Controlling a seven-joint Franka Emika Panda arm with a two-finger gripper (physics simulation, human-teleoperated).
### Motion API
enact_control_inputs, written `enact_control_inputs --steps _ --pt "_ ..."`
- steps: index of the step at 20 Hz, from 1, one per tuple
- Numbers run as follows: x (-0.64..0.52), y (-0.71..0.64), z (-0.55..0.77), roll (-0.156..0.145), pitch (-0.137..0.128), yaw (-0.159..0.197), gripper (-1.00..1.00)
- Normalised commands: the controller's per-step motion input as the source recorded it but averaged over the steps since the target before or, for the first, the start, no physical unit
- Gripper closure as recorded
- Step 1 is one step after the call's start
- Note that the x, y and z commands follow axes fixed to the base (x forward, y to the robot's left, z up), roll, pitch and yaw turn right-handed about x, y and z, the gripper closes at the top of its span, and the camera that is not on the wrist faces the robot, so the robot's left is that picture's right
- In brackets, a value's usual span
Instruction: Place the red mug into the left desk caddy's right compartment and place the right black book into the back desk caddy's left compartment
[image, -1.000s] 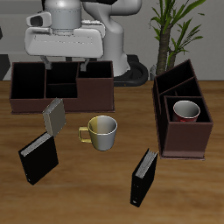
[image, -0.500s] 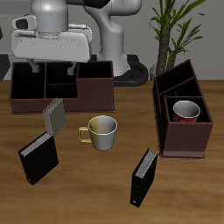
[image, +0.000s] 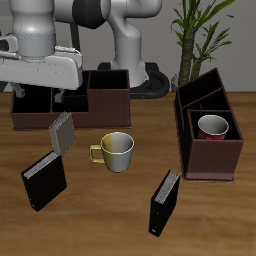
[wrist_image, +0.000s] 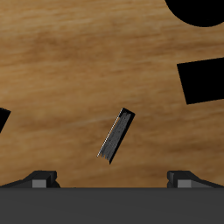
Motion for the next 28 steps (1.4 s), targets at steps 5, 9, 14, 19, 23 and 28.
enact_control_inputs --steps 5,9,14,19,23,28 --pt "0.16 -0.44 -0.40 0.007 0.007 -0.062 -1.00" --pt "0.08 -0.24 -0.40 -0.014 0.000 -0.039 -1.00" --pt "0.11 -0.04 -0.46 0.006 0.015 -0.027 -1.00" --pt "0.06 0.00 -0.25 -0.003 0.013 -0.031 -1.00" --pt "0.10 0.06 -0.15 0.024 -0.017 -0.082 -1.00" --pt "0.19 0.10 -0.22 0.019 -0.010 -0.061 -1.00"
